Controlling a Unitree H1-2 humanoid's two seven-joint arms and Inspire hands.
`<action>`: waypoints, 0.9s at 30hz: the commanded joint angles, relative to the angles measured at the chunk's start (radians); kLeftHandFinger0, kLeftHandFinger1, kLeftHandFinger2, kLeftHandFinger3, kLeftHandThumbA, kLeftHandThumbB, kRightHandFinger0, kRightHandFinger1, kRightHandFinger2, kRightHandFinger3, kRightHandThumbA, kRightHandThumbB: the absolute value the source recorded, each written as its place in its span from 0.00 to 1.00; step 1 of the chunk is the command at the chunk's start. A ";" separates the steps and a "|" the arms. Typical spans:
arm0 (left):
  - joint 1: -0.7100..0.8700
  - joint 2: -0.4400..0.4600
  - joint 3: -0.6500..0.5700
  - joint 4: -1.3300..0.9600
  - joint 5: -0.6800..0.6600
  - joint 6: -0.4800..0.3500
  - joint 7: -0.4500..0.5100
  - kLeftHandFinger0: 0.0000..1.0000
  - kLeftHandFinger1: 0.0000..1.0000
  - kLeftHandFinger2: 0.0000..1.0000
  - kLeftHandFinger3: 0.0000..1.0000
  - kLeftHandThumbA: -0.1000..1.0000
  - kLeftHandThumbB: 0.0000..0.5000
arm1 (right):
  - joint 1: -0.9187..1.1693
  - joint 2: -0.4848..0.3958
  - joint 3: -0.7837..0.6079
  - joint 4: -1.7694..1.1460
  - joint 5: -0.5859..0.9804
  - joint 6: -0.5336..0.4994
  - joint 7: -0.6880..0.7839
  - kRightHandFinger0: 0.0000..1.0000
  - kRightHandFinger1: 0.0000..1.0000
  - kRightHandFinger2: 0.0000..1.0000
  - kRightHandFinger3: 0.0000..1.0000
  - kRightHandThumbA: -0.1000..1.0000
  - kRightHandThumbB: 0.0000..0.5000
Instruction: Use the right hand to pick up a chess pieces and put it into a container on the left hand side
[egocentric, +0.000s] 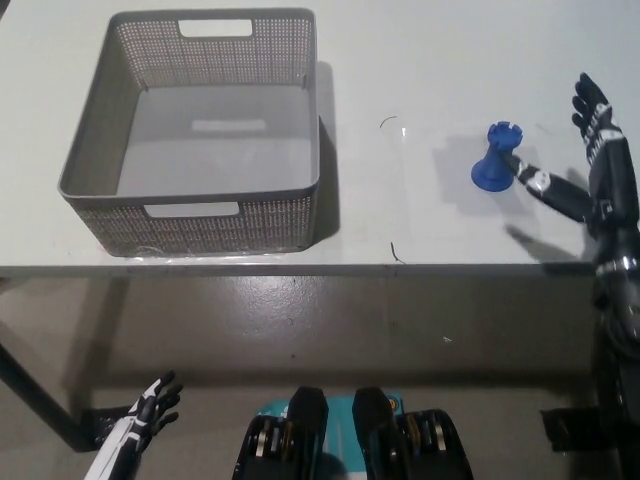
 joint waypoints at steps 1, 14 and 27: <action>0.009 0.003 0.010 -0.012 -0.017 -0.036 -0.004 1.00 1.00 1.00 1.00 1.00 0.50 | -0.153 -0.027 -0.008 0.166 0.010 -0.019 -0.041 1.00 1.00 1.00 1.00 1.00 0.76; 0.012 0.002 0.015 -0.008 -0.024 -0.039 -0.009 1.00 1.00 1.00 1.00 1.00 0.52 | -0.426 -0.046 -0.011 0.703 0.058 -0.088 -0.028 1.00 1.00 1.00 1.00 1.00 0.78; 0.009 0.003 0.020 0.002 -0.023 -0.050 -0.001 1.00 1.00 1.00 1.00 1.00 0.52 | -0.483 -0.044 0.028 0.886 0.040 -0.078 -0.027 1.00 1.00 1.00 1.00 1.00 0.82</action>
